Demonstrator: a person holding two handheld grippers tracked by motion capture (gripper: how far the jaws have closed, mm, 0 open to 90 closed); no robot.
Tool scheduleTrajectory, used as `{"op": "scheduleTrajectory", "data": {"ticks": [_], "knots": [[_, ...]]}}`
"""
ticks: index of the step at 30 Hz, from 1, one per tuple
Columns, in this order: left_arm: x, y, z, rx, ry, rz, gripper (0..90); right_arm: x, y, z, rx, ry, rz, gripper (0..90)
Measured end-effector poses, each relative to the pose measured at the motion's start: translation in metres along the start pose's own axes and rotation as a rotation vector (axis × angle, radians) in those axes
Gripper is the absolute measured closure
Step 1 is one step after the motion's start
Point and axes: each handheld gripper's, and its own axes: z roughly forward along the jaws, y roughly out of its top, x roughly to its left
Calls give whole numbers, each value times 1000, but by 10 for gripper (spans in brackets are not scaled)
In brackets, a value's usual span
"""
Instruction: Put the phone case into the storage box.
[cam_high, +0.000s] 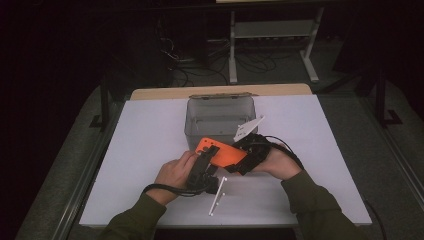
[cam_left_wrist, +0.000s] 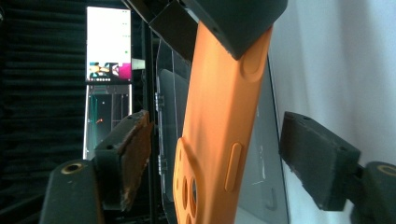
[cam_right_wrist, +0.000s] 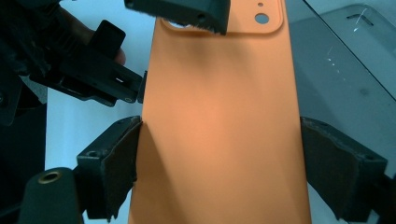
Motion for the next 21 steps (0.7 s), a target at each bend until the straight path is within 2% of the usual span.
{"op": "scheduleTrajectory", "data": {"ticks": [13,21], "knots": [[-3,4,-1,1,24,34,373,0,0,1,-1,4,15,157],[-4,6,0,3,35,39,423,-1,0,1,-2,2,23,156]]}}
